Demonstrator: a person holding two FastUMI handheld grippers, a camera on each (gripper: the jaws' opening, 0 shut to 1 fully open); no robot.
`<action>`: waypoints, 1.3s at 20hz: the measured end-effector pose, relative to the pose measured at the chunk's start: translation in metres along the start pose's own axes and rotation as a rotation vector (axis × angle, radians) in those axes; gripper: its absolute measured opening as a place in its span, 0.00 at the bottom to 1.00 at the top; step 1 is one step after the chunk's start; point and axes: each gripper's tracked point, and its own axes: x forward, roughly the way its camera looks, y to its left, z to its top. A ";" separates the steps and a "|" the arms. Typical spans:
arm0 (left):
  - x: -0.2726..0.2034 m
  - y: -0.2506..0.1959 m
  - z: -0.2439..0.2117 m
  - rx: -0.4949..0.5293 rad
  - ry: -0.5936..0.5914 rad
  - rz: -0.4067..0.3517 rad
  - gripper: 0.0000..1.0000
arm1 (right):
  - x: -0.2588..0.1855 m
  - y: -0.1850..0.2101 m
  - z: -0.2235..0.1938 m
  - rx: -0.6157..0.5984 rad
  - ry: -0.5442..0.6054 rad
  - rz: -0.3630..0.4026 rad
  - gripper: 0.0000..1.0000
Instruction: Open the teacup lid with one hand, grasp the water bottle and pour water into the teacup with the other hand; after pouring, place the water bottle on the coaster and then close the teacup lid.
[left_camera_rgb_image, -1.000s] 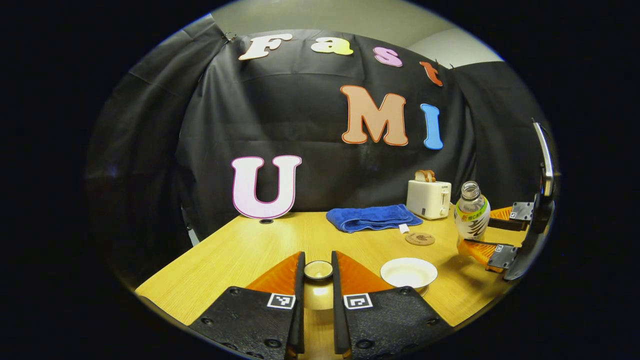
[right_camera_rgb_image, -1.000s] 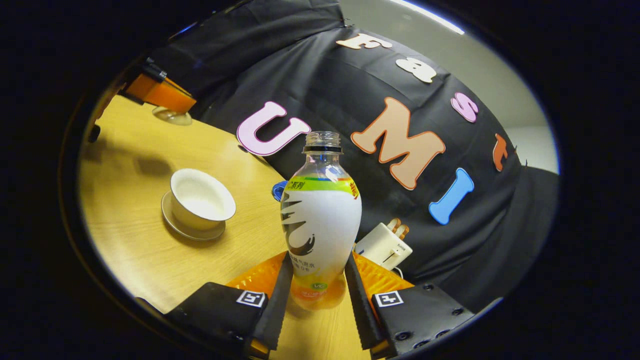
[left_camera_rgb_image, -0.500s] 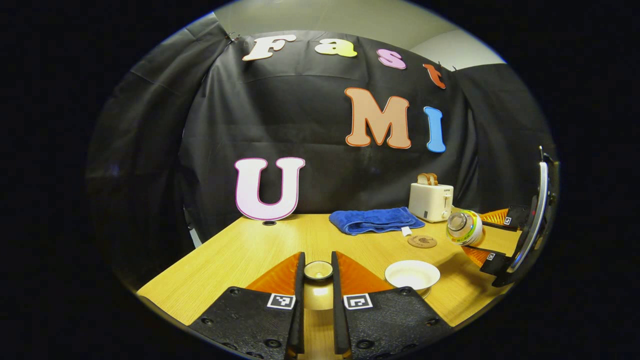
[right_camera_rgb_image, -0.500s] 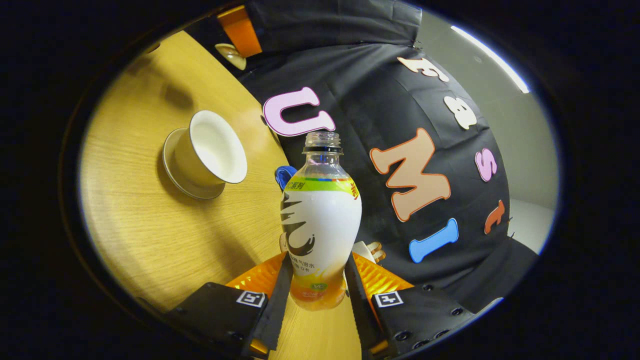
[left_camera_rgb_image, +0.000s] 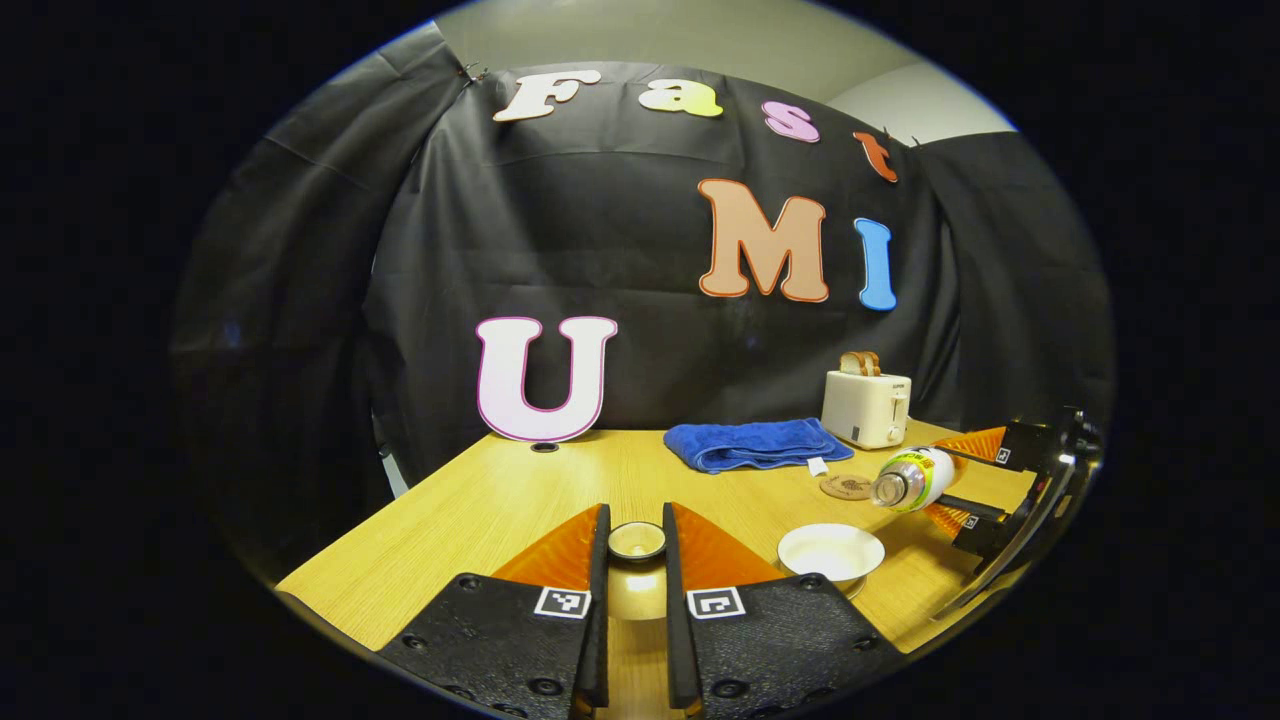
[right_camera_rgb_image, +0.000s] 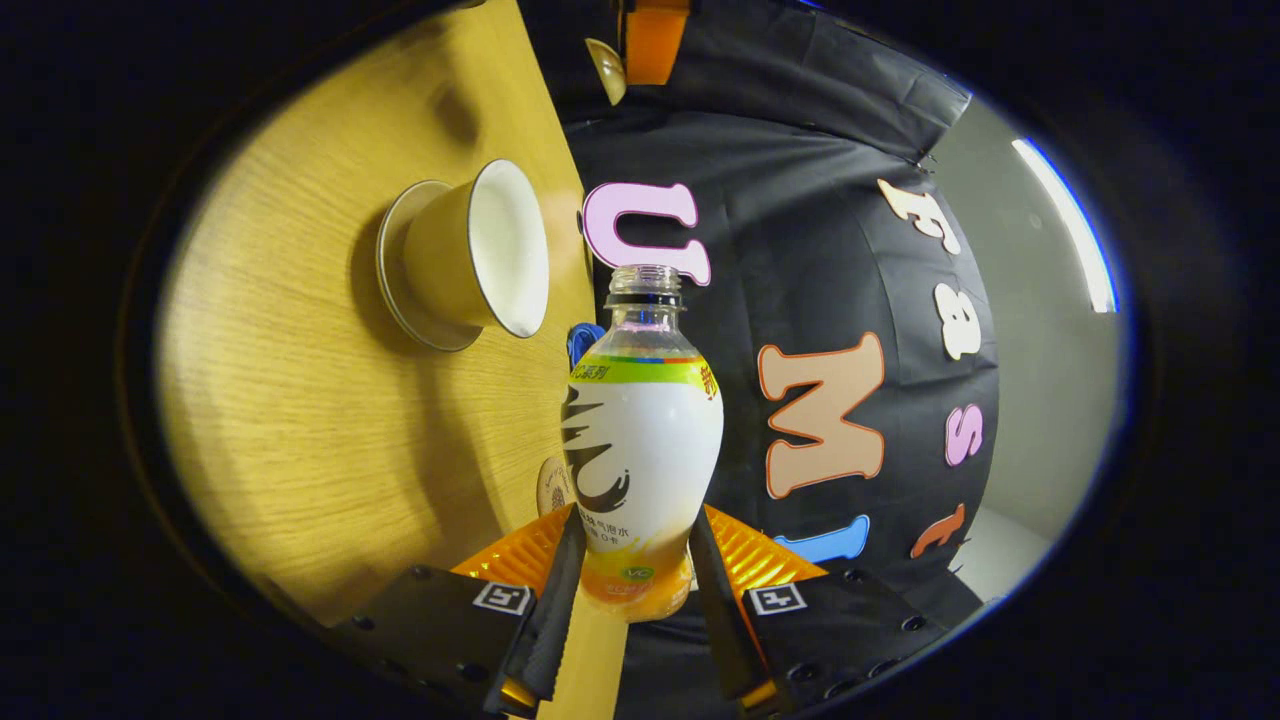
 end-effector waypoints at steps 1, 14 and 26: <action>0.000 0.001 0.000 0.002 0.000 0.001 0.20 | -0.001 -0.001 0.000 -0.023 -0.003 0.001 0.63; -0.003 -0.004 0.002 -0.008 -0.001 -0.013 0.20 | -0.005 -0.006 0.014 -0.290 -0.054 -0.001 0.63; -0.004 -0.008 0.004 -0.019 -0.001 -0.030 0.20 | -0.007 -0.010 0.028 -0.474 -0.108 0.010 0.63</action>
